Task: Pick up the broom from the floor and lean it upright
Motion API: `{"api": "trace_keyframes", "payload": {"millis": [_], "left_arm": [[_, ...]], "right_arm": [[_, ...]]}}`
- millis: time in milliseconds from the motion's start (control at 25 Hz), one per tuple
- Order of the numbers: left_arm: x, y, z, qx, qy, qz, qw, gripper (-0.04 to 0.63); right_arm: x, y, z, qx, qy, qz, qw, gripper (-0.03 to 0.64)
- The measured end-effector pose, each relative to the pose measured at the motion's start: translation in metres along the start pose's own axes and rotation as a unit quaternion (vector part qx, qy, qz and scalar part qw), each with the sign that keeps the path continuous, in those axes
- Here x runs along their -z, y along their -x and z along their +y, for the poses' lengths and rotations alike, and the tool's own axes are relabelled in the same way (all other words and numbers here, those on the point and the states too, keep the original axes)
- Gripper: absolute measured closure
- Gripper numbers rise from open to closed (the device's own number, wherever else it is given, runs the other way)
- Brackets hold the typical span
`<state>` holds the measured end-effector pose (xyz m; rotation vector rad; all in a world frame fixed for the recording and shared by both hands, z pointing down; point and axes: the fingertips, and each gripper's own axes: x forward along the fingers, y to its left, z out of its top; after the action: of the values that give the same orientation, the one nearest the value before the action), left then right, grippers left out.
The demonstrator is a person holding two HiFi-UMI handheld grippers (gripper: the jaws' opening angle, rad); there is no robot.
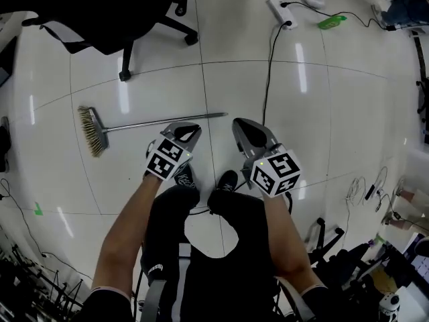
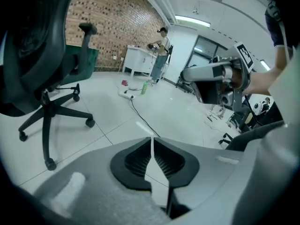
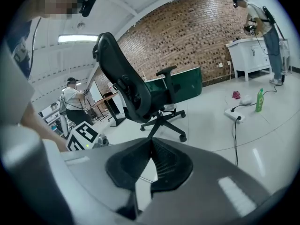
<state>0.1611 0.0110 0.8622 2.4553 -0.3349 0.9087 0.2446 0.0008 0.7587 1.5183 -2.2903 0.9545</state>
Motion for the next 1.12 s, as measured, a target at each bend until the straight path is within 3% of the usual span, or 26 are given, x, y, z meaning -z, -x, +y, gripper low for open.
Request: {"api": "trace_keyframes", "payload": {"millis": [240,520,800,1120], "left_arm": [[0.051,-0.109,0.035,0.019,-0.063,0.053,0.9964,0.537],[0.128,-0.222,0.063,0.061,-0.143,0.142,0.9776,0.474],[0.189,-0.283,0.072,0.077,-0.189,0.202,0.958,0.459],[0.226,-0.306,0.086,0.051,-0.194,0.25,0.9472,0.459]], "right_arm": [[0.038,-0.044,-0.055,-0.002,0.018,-0.007,1.0,0.617],[0.085,-0.095,-0.108,0.025,0.011,-0.005,1.0,0.617],[0.137,-0.117,-0.143,0.049,-0.026,0.019,0.998,0.617],[0.176,-0.123,-0.157,0.06,-0.045,0.059,0.995,0.617]]}}
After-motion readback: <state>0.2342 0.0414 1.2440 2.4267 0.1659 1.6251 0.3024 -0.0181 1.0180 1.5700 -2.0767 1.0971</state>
